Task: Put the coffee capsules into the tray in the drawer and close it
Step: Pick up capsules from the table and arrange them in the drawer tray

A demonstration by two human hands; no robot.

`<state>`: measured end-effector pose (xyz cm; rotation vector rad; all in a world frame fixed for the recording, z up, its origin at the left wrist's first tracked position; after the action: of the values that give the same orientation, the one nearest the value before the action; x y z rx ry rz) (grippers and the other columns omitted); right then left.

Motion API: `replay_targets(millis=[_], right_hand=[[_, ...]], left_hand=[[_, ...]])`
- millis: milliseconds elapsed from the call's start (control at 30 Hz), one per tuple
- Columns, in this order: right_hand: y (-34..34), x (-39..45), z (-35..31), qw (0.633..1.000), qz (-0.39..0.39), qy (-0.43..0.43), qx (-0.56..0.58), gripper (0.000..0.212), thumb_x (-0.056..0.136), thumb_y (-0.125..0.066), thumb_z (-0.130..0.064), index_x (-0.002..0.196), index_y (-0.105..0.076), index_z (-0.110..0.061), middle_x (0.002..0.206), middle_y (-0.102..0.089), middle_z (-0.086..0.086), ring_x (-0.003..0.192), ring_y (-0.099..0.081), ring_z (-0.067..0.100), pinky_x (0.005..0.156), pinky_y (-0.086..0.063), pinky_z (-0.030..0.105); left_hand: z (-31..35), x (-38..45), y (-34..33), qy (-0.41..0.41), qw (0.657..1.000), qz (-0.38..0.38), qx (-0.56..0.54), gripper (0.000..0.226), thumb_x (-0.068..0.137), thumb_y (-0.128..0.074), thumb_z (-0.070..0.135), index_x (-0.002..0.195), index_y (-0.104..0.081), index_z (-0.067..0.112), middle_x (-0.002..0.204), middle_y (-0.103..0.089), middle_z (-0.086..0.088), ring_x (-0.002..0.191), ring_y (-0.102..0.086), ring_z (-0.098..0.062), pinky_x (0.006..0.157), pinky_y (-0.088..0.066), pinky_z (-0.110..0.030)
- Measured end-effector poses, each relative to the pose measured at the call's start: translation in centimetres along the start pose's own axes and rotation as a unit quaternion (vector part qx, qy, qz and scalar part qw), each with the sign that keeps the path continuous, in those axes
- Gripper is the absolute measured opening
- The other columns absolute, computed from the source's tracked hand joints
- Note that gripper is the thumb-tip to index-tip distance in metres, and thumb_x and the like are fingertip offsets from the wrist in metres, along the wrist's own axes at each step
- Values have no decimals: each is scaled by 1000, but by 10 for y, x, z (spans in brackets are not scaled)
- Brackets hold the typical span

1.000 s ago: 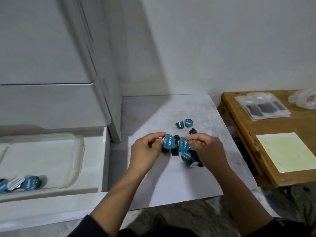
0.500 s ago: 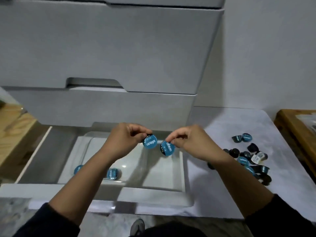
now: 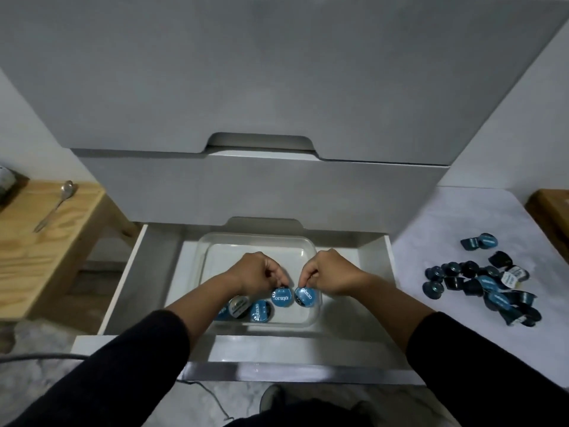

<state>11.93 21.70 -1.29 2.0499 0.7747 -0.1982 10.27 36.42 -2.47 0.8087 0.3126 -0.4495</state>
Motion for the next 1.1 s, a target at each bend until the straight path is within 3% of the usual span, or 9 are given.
replay_targets(millis=[300, 433, 567, 700, 767, 833, 967, 1033, 1100], right_hand=[[-18, 5, -11, 994, -49, 6, -95, 27, 75, -54, 5, 83, -74, -11, 88, -74, 6, 66, -51, 5, 69, -43, 19], [-24, 3, -12, 993, -61, -1, -103, 30, 78, -51, 6, 84, -74, -12, 92, -73, 5, 73, -52, 7, 72, -46, 20], [-27, 2, -12, 990, -65, 2, -125, 24, 78, -54, 4, 89, -70, -10, 94, -70, 6, 78, -50, 10, 72, -44, 22], [-28, -1, -8, 992, -50, -1, -118, 22, 78, -61, -4, 97, -65, -14, 90, -59, 2, 81, -47, 12, 56, -34, 14], [-25, -2, -7, 994, -28, 3, -103, 23, 79, -62, -11, 102, -64, -15, 101, -64, 5, 82, -47, 12, 59, -35, 16], [-22, -4, -9, 996, -1, 11, -91, 26, 82, -61, -21, 108, -62, -17, 110, -65, 5, 89, -52, 15, 72, -39, 21], [-16, -17, -10, 987, 121, 29, -100, 34, 87, -54, -31, 119, -57, -18, 125, -56, 1, 115, -49, 17, 96, -36, 26], [-12, -31, -17, 969, 218, 48, -107, 37, 85, -53, -28, 118, -58, -12, 123, -59, 4, 114, -53, 20, 96, -40, 26], [-8, -47, -23, 930, 330, 87, -133, 35, 77, -56, -24, 105, -67, -5, 106, -69, 11, 98, -65, 24, 86, -50, 26]], left_hand=[[-4, 5, -18, -17, 996, -72, 47, 18, 83, -64, 8, 90, -75, 20, 87, -68, 8, 70, -53, 8, 61, -35, 3], [-6, 5, -19, -15, 995, -83, 48, 19, 82, -65, 5, 91, -75, 18, 96, -72, 4, 72, -55, 6, 61, -38, 5], [-9, 5, -18, -4, 996, -81, 47, 17, 78, -70, 7, 91, -74, 17, 97, -72, 2, 85, -60, -3, 75, -43, -7], [-6, 2, -11, 5, 996, -57, 72, 16, 82, -68, 21, 97, -70, 18, 106, -69, 2, 99, -61, -12, 88, -46, -20], [-2, -2, -8, 18, 993, -47, 107, 21, 85, -61, 26, 104, -67, 18, 111, -66, 0, 104, -59, -16, 92, -47, -26], [3, -8, -6, 33, 988, -32, 150, 28, 89, -55, 29, 113, -62, 17, 116, -64, -3, 107, -58, -20, 94, -47, -31], [19, -25, -3, 37, 981, 85, 168, 35, 93, -46, 28, 125, -54, 17, 123, -60, -7, 112, -55, -23, 93, -46, -32], [28, -36, -3, 35, 977, 165, 129, 36, 93, -46, 28, 127, -52, 19, 127, -57, -5, 116, -53, -21, 94, -45, -31], [38, -46, -5, 25, 968, 232, 97, 37, 93, -46, 28, 129, -50, 20, 130, -55, -3, 120, -49, -19, 95, -43, -29]])
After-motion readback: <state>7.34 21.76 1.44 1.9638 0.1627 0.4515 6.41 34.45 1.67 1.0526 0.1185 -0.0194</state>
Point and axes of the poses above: each hand's wrist, its own x-axis towards the middle knuckle, its own y-axis out of the back of the hand, z = x × y, the point moved 5 cm from there along x, towards the middle knuckle
